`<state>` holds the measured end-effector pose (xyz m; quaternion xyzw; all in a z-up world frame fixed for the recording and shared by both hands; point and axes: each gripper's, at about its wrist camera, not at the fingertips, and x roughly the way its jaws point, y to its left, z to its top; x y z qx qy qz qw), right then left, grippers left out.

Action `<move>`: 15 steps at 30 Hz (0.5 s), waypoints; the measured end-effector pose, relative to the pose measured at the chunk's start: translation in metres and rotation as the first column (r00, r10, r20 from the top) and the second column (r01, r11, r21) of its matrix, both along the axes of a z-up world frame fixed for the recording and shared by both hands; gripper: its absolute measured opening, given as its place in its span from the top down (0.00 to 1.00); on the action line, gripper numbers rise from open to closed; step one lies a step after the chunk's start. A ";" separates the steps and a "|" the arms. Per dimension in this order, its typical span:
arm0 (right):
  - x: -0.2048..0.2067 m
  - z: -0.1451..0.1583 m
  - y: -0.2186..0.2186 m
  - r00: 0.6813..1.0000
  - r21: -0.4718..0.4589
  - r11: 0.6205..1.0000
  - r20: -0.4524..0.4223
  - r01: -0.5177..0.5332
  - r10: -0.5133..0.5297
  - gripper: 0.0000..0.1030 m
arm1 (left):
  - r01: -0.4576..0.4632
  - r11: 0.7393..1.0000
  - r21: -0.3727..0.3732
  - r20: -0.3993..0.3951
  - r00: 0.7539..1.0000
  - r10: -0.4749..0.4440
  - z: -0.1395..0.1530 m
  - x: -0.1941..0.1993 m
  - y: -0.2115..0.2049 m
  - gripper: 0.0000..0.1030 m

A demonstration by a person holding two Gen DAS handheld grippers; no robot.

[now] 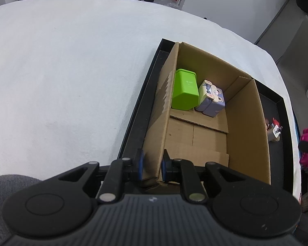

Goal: Organize rigid objects
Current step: 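Grasp the pink doll figure with the right gripper and lift it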

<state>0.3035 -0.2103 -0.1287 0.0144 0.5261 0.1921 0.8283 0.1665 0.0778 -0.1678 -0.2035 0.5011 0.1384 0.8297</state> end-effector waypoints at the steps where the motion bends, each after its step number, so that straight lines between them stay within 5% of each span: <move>1: 0.000 0.003 0.002 1.000 0.003 1.000 0.005 -0.002 0.002 0.60 | 0.000 1.000 -0.003 0.001 1.000 0.000 0.000 0.000 0.001 0.85; 15: 0.002 0.028 0.039 0.999 -0.007 0.999 0.035 -0.033 0.033 0.60 | -0.011 0.998 -0.068 0.003 1.000 0.011 -0.005 -0.001 0.012 0.84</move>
